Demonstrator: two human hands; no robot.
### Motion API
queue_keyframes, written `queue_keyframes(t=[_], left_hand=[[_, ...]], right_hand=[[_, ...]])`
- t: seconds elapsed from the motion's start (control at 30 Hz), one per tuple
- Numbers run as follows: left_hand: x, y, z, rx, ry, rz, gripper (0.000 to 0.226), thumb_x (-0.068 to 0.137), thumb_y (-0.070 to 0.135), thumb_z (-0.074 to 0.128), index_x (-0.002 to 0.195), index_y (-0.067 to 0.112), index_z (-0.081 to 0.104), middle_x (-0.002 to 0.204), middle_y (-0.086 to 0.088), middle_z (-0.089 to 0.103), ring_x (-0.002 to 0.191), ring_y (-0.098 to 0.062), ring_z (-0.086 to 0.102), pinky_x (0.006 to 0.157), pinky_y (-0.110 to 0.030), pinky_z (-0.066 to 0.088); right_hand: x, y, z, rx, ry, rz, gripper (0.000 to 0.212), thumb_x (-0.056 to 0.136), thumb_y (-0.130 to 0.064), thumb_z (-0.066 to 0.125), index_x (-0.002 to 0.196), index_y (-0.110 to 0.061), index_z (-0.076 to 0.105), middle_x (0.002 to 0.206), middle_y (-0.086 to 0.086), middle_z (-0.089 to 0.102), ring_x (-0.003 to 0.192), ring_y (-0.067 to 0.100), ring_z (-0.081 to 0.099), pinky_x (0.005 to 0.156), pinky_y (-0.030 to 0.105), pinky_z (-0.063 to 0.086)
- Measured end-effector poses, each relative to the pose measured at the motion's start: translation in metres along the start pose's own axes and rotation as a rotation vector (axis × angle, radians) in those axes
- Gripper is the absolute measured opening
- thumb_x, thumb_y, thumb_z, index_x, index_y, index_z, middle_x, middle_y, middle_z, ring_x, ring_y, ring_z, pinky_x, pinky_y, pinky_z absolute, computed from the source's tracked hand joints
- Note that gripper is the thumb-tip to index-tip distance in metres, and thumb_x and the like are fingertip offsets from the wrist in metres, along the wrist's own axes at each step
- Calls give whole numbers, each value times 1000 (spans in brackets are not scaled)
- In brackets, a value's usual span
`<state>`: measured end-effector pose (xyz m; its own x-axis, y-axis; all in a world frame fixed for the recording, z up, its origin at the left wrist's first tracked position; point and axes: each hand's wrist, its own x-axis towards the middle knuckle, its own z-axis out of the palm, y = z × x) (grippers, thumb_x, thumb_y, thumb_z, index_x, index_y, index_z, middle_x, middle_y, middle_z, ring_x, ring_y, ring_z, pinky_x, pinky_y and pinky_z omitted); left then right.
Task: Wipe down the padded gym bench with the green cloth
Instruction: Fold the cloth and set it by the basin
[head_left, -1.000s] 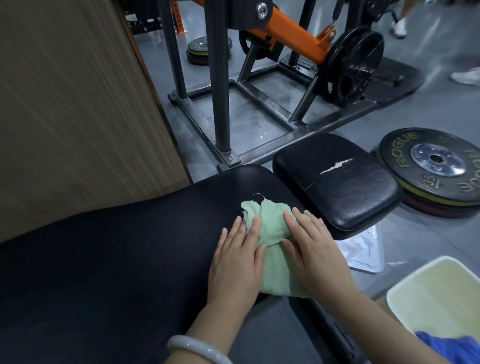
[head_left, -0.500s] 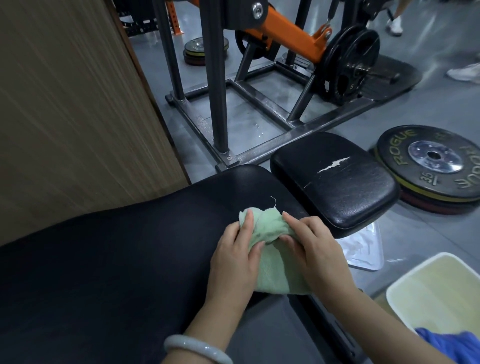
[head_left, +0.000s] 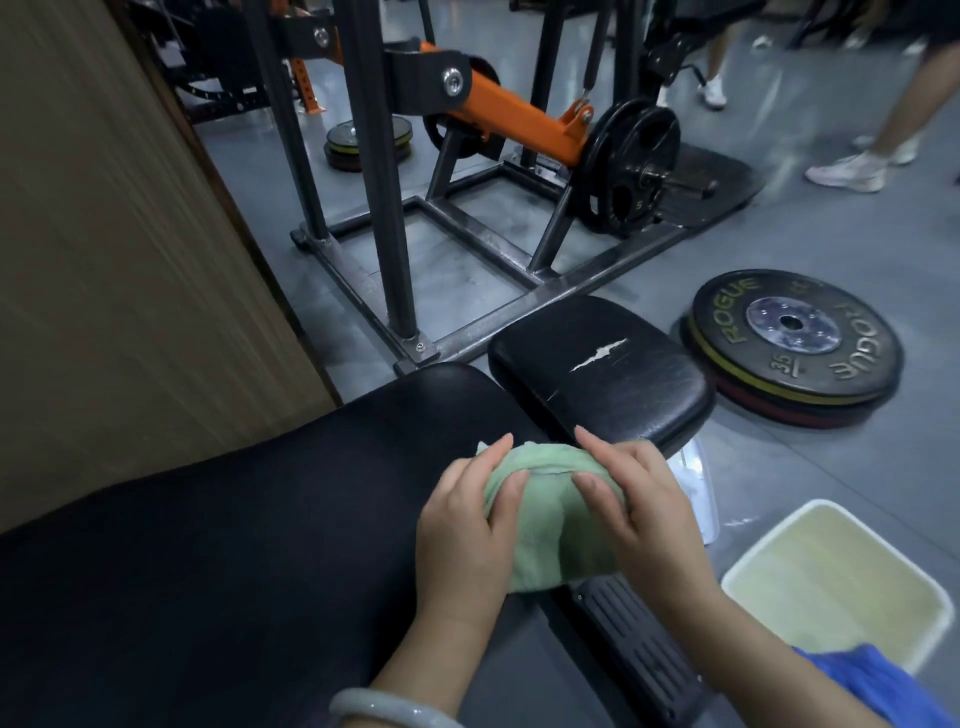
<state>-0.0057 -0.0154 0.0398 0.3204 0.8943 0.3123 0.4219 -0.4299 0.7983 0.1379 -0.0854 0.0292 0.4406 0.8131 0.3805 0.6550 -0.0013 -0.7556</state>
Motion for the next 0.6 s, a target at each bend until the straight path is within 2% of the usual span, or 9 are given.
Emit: queue_keyframes(t=[0.07, 0.17, 0.23, 0.3, 0.43, 0.53, 0.6], left_hand=[[-2, 9, 11, -26, 0, 45, 49, 87, 48, 43, 121, 22, 66, 102, 18, 59, 104, 26, 38, 85, 5, 26], [-8, 24, 30, -72, -45, 98, 46, 88, 41, 44, 125, 21, 63, 106, 18, 59, 103, 26, 42, 86, 4, 28], [-14, 35, 46, -107, -92, 119, 47, 88, 39, 44, 127, 20, 62, 110, 15, 61, 104, 17, 47, 87, 2, 29], [-23, 45, 66, -166, -152, 120, 48, 87, 38, 44, 128, 19, 61, 116, 14, 59, 106, 11, 48, 89, 1, 30], [-46, 61, 108, -248, -295, 115, 51, 84, 41, 43, 128, 22, 60, 122, 13, 56, 112, 6, 49, 94, -3, 31], [-67, 66, 145, -280, -393, 91, 47, 82, 41, 45, 125, 29, 59, 117, 23, 53, 109, 11, 47, 94, -2, 31], [-81, 64, 168, -287, -448, 84, 41, 82, 40, 49, 122, 37, 56, 115, 30, 49, 107, 19, 45, 92, -2, 31]], right_hand=[[-4, 3, -12, -8, 32, 10, 45, 90, -34, 53, 133, -31, 44, 98, -14, 47, 98, -13, 46, 84, 0, 30], [-16, 14, -34, -54, 76, 41, 51, 90, -38, 50, 139, -30, 36, 101, -16, 45, 99, -13, 44, 86, -1, 29], [-26, 25, -51, -76, 107, 97, 51, 90, -39, 49, 139, -33, 35, 104, -17, 44, 100, -13, 44, 84, -1, 29], [-38, 37, -69, -131, 150, 107, 51, 91, -42, 46, 139, -30, 37, 104, -17, 44, 100, -14, 44, 83, -2, 30], [-73, 67, -102, -236, 224, 161, 55, 90, -41, 42, 139, -17, 47, 103, -2, 46, 101, -19, 40, 83, -4, 28], [-102, 96, -120, -268, 253, 236, 51, 89, -36, 47, 135, -13, 53, 103, 1, 47, 102, -22, 38, 87, -4, 25], [-121, 117, -128, -302, 270, 295, 48, 88, -30, 52, 132, -12, 56, 104, 3, 48, 98, -18, 40, 87, -5, 24]])
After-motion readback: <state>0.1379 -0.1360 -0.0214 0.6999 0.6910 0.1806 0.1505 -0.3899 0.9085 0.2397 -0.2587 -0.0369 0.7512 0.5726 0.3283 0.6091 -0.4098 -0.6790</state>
